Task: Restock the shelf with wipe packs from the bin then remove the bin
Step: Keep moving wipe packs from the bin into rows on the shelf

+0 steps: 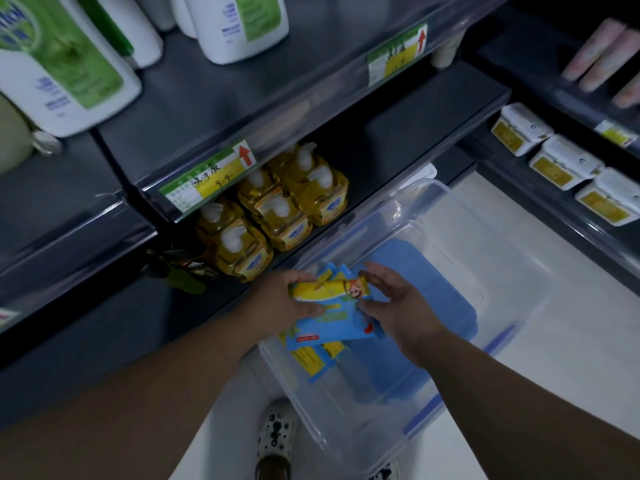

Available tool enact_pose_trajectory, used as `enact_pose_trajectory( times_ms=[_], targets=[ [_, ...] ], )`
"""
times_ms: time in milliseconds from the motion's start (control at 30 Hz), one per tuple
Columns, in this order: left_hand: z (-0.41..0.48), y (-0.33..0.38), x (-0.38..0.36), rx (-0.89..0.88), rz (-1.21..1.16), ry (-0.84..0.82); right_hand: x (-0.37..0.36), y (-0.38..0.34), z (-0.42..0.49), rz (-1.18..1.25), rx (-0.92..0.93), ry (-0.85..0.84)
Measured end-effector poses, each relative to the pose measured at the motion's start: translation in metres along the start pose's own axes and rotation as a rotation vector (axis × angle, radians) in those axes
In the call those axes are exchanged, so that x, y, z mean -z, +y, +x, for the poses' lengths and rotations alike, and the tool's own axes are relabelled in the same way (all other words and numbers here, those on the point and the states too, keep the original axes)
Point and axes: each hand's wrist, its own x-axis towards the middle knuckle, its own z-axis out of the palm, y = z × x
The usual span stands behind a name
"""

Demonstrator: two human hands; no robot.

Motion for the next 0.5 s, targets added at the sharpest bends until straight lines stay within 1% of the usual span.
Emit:
enact_pose_trajectory(
  times_ms=[33,100,200,267,333,400,500],
  targets=[
    [-0.003,0.001,0.005,-0.016,0.049,0.028,-0.005,0.005,0.003,-0.012,0.010,0.032],
    [-0.007,0.001,0.014,-0.077,0.167,0.140,-0.015,0.018,0.009,-0.066,0.004,0.112],
    [-0.013,-0.007,0.026,-0.163,0.241,0.332,-0.030,0.042,0.009,-0.312,-0.023,0.146],
    [-0.016,-0.014,0.032,-0.196,0.217,0.396,-0.040,0.056,0.006,-0.561,-0.033,0.091],
    [-0.016,-0.021,0.034,-0.215,0.193,0.422,-0.049,0.067,0.006,-0.731,-0.024,-0.001],
    [-0.014,-0.027,0.033,-0.233,0.198,0.446,-0.057,0.075,0.011,-0.798,0.007,-0.042],
    [-0.009,-0.037,0.030,-0.247,0.192,0.471,-0.067,0.083,0.020,-0.855,0.066,-0.042]
  ],
)
